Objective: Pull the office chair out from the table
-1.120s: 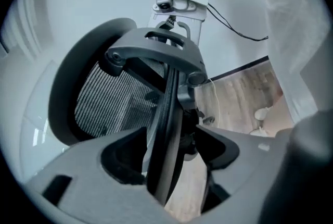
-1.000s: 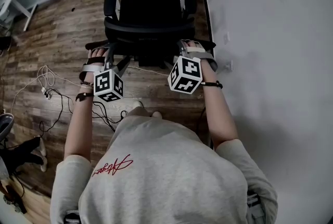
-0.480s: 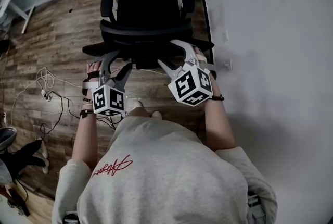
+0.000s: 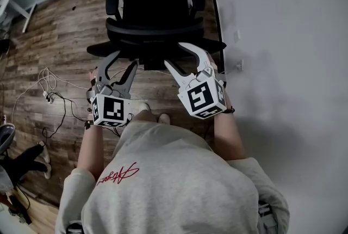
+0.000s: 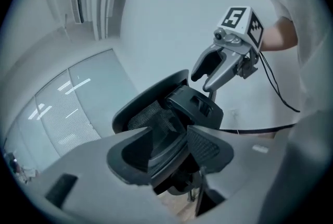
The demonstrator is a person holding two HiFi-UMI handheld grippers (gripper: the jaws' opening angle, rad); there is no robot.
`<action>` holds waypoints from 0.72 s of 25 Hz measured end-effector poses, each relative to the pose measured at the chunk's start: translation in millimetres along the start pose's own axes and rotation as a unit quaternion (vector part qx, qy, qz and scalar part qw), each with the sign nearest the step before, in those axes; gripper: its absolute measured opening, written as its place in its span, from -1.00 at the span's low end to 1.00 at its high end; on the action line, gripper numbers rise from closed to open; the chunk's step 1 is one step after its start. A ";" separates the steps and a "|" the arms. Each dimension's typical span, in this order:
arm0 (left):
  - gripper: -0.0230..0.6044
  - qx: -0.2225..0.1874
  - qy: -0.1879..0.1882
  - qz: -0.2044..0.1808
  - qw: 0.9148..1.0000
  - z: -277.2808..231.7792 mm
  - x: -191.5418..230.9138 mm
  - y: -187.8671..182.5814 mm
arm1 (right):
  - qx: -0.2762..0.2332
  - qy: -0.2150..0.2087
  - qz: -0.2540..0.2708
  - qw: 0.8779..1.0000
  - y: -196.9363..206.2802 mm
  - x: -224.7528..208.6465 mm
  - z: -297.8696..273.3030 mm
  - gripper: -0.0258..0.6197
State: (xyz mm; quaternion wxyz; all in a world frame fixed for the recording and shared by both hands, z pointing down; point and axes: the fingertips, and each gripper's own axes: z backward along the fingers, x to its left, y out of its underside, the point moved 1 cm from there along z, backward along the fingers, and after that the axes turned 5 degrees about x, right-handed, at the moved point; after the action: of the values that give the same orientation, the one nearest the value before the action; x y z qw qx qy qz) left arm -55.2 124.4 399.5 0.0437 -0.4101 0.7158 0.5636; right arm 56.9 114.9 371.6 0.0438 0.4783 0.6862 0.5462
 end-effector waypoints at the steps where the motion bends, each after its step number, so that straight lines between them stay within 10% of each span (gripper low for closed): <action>1: -0.31 -0.008 -0.001 0.014 1.000 2.0 1.3 -3.3 | -0.004 0.009 -0.001 1.000 -2.3 -1.2 1.7 -0.27; 18: -0.68 -0.111 -0.018 0.083 0.990 21.9 11.5 -50.8 | -0.082 0.028 -0.095 0.992 -16.3 -5.3 23.6 -0.68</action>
State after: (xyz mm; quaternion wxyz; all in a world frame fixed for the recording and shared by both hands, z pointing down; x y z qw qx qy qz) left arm -39.2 135.2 346.4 -0.0363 -0.3411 0.6793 0.6488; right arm 63.6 128.7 346.8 0.1149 0.3906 0.6824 0.6071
